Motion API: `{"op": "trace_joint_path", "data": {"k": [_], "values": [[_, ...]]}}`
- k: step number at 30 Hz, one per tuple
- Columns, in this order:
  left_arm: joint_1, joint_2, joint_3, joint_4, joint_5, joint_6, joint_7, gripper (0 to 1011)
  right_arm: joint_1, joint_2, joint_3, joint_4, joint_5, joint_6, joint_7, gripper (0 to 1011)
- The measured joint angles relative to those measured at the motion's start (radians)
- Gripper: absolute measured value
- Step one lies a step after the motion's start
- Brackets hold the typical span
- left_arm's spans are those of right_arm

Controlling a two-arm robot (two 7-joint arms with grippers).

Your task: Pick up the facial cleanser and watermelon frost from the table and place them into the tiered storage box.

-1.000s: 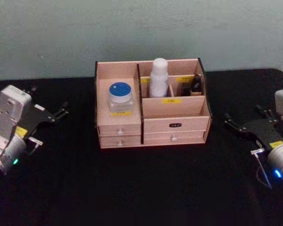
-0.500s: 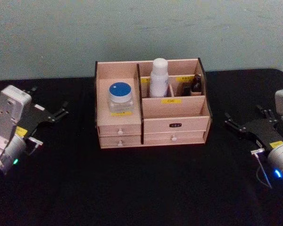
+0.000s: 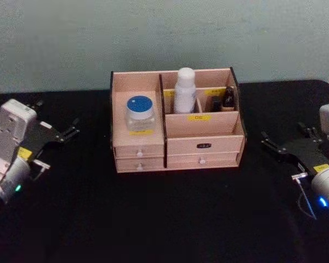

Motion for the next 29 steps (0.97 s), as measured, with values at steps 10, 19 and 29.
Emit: {"op": "trace_joint_path", "data": {"k": [10, 19, 29], "values": [[0.0, 0.0, 0.0, 0.0, 0.0, 0.0, 0.0, 1001, 0.0, 0.0, 0.0, 0.0, 0.0, 0.0, 0.0, 1000], [0.0, 0.0, 0.0, 0.0, 0.0, 0.0, 0.0, 1001, 0.0, 0.0, 0.0, 0.0, 0.0, 0.0, 0.0, 1000], [0.0, 0.0, 0.0, 0.0, 0.0, 0.0, 0.0, 1001, 0.0, 0.0, 0.0, 0.0, 0.0, 0.0, 0.0, 1000]]}}
